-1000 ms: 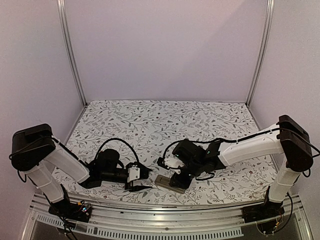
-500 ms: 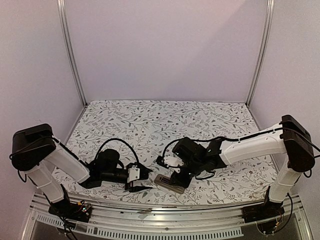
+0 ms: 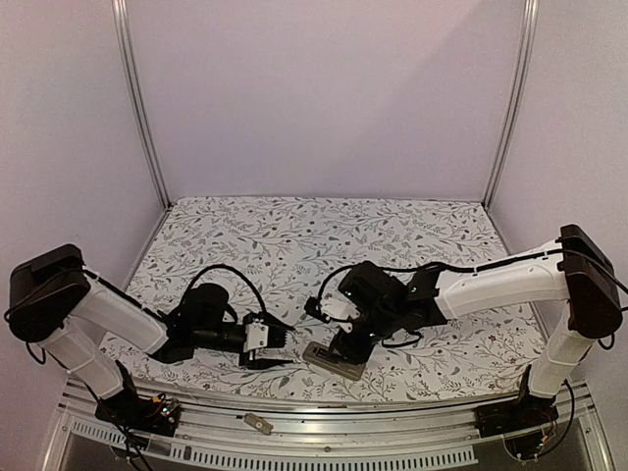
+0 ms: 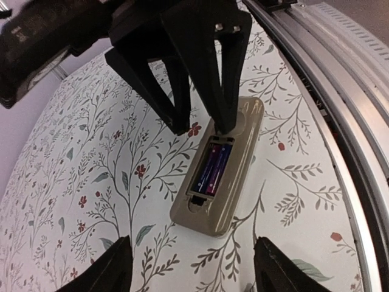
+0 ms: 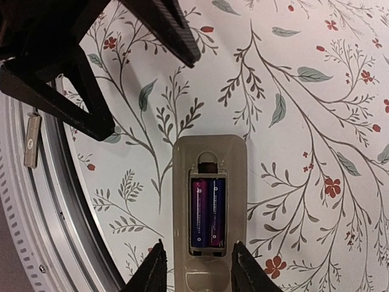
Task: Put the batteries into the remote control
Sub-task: Pick up the battery cover from the corner of the board, then pass from the right arm to the left, then pass from the left arm to the right
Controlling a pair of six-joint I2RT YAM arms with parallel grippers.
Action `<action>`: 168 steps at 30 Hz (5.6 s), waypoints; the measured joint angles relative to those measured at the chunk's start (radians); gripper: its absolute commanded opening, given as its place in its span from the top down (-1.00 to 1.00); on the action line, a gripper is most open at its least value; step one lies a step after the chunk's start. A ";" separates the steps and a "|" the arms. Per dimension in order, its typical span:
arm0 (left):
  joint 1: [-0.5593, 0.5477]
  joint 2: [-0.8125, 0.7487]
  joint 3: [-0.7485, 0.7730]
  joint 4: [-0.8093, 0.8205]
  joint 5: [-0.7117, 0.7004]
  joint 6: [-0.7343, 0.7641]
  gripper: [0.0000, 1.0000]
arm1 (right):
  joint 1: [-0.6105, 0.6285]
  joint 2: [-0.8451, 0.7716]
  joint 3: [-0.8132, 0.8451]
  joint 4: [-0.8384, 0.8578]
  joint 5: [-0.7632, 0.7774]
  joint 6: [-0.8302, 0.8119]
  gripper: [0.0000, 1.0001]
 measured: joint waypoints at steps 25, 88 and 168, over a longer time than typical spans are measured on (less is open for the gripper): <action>-0.078 -0.364 0.322 -1.321 0.303 0.340 -0.08 | 0.128 -0.108 -0.043 0.155 -0.035 0.008 -0.24; 0.543 -0.949 0.113 -1.135 -0.254 -0.105 -0.50 | 0.249 0.609 0.648 -0.012 -0.356 -0.812 1.00; 0.313 -0.373 0.474 -0.534 0.651 -0.760 1.00 | -0.026 -0.212 0.188 0.479 -0.082 -0.649 -0.65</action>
